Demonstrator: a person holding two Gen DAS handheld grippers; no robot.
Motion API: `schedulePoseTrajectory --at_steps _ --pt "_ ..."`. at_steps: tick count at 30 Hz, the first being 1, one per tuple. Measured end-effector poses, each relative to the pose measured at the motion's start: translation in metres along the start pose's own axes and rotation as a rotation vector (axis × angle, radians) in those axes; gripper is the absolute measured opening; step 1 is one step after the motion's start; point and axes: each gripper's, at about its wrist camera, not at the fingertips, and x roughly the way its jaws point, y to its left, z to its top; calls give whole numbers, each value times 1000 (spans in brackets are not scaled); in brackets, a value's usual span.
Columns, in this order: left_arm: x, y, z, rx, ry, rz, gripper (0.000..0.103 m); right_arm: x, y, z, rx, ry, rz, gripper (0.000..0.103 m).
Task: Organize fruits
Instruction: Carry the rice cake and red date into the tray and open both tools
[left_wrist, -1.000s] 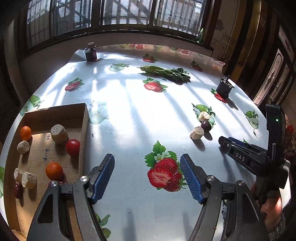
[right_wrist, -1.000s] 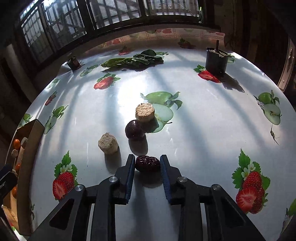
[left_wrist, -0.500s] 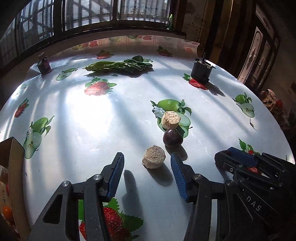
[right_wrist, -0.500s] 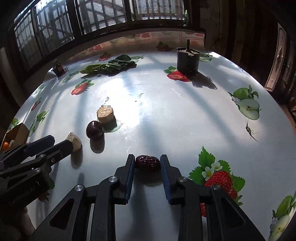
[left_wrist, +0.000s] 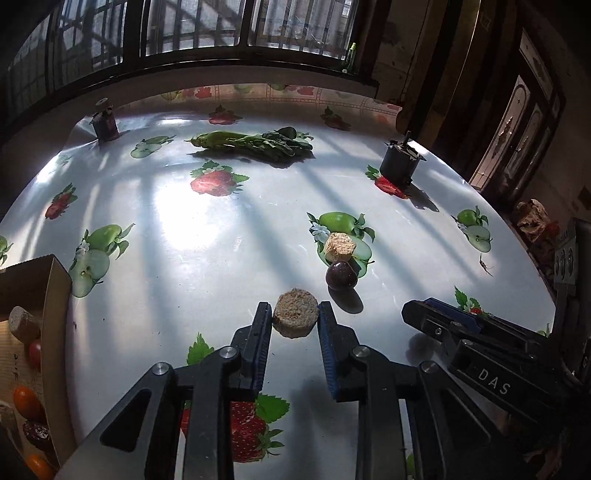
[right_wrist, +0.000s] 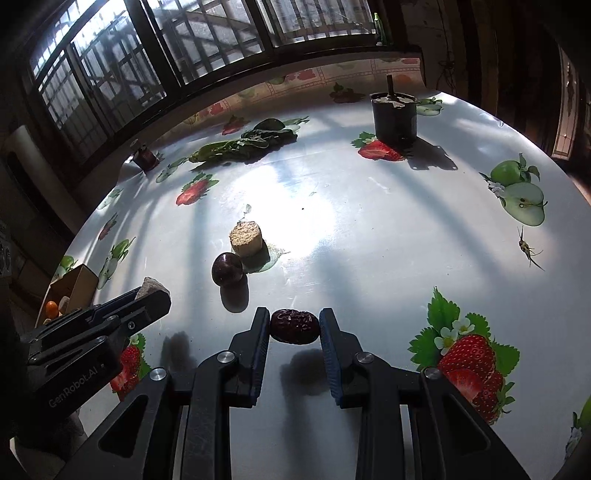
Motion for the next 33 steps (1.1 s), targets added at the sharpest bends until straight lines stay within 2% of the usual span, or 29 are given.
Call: schedulePoseTrajectory --at_steps 4,8,14,18,22,26,29,33 --pt "-34 21 -11 -48 -31 1 24 -1 4 -1 7 -11 42 29" --pt "-69 60 -33 -137 -45 16 24 0 5 -3 21 -7 73 29" --pt "-118 136 -71 -286 -78 123 25 8 8 -7 89 53 244 29" --pt "-139 178 -92 -351 -78 198 25 4 28 -11 99 74 315 30" --pt "-150 204 -108 -373 -72 262 25 -14 75 -21 27 84 364 30" --pt "-155 219 -119 -378 -63 311 25 -32 144 -35 -117 95 415 30" --pt "-156 226 -127 -380 -55 318 25 -37 195 -55 -231 123 447 30" --pt "-153 231 -136 -378 -36 335 25 -29 256 -86 -391 159 426 30"
